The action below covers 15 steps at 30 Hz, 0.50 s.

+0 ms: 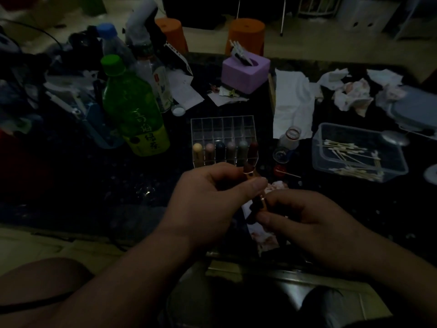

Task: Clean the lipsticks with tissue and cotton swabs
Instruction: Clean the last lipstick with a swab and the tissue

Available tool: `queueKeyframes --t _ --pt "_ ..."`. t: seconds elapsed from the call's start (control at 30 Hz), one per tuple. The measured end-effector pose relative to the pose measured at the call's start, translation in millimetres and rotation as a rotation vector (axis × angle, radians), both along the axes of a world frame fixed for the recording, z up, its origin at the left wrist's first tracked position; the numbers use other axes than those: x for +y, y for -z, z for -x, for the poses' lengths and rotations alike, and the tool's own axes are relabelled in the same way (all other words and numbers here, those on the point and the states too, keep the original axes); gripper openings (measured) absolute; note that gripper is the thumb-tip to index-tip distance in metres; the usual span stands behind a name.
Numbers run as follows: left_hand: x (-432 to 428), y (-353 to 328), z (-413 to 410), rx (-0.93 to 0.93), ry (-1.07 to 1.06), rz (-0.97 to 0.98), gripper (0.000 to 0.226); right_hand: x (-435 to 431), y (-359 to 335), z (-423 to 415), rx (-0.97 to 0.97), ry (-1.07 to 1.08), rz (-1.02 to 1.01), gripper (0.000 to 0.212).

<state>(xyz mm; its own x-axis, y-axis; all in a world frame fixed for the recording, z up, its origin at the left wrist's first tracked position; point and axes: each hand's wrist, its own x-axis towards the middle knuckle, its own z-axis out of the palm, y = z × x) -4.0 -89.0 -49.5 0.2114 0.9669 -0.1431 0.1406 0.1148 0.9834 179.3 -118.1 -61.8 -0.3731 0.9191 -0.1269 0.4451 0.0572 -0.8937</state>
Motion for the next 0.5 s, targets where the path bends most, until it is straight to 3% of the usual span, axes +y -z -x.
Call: queueKeyframes --t 0.03,0.17,0.3,0.5 --pt "0.2 -0.8 -0.3 -0.001 -0.008 0.025 0.018 0.1 -0.1 -0.8 -0.019 0.023 0.005 0.003" --pt "1.2 -2.3 -0.1 -0.027 -0.064 0.123 0.015 -3.4 -0.8 5.3 -0.149 0.232 -0.092 0.031" --pt "0.5 -3.4 -1.4 -0.066 -0.075 0.148 0.013 -6.3 6.8 8.8 -0.149 0.302 -0.163 0.026" --pt "2.9 -2.3 -0.3 -0.094 -0.076 0.173 0.013 -8.1 2.2 4.9 0.172 0.141 0.139 0.034"
